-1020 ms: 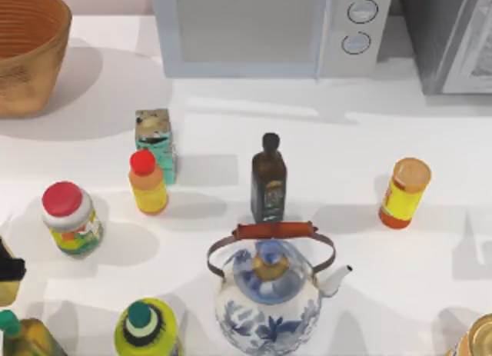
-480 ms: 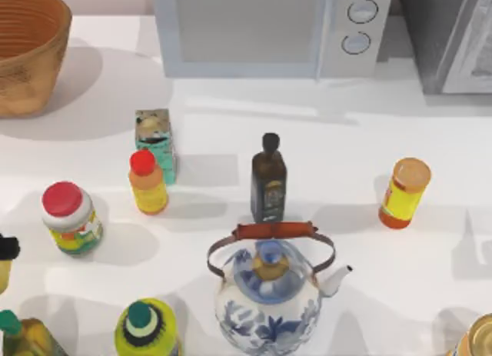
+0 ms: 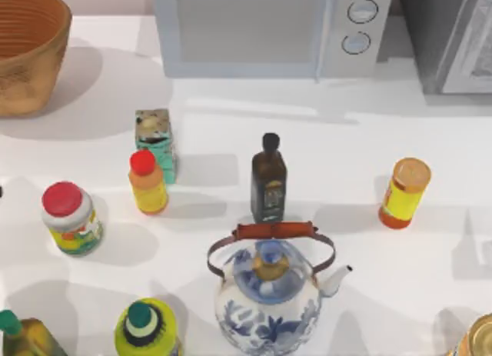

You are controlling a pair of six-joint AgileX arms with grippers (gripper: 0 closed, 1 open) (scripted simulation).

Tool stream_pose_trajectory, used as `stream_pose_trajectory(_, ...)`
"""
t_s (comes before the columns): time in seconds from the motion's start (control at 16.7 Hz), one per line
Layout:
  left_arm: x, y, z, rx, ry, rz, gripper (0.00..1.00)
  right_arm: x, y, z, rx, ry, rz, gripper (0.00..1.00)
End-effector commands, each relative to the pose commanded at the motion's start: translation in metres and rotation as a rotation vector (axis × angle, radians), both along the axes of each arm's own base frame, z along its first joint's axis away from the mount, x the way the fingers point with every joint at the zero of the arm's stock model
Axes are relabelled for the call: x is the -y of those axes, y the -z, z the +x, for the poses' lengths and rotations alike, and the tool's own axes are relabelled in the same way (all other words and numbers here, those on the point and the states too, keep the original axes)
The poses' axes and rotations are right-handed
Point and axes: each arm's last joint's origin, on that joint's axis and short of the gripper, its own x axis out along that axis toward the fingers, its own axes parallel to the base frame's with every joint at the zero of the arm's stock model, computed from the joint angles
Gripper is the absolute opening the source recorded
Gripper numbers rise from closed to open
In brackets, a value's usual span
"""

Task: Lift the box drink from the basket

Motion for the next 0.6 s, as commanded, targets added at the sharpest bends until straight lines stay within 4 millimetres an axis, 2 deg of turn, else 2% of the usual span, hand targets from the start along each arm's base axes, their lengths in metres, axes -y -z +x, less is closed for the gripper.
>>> stream_pose_trajectory(0.24,0.0063,-0.0005,0.0096,-0.008,-0.101,0.000,0.00,0.0000,0.0000,0.0000,0.000,0.000,0.000,1.00)
stream_pose_trajectory(0.6,0.0069,0.0014,0.0107,-0.016,-0.122,0.004,0.00,0.0000,0.0000,0.0000,0.000,0.000,0.000,1.00)
